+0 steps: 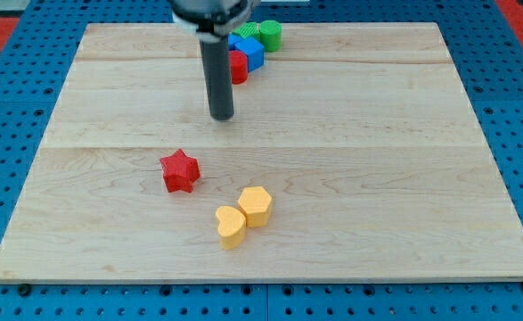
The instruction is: Move the red star to the bottom side of the red circle
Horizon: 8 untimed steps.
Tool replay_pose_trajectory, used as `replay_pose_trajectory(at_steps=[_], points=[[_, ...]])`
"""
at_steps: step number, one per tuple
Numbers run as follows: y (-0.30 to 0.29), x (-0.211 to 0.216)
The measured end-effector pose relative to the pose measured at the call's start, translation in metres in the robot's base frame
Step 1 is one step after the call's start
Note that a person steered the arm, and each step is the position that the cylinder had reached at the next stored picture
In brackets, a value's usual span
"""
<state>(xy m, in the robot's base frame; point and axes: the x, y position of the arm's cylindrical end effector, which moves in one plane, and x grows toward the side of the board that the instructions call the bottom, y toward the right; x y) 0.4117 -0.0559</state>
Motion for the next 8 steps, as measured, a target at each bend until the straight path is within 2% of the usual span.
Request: replay_pose_trajectory(at_steps=[1, 2, 3, 4, 6, 8], points=[[0.001, 0.041], [-0.010, 0.106], [-0.036, 0.134], [-0.071, 0.109], [-0.027, 0.073], [-0.034, 0.023]])
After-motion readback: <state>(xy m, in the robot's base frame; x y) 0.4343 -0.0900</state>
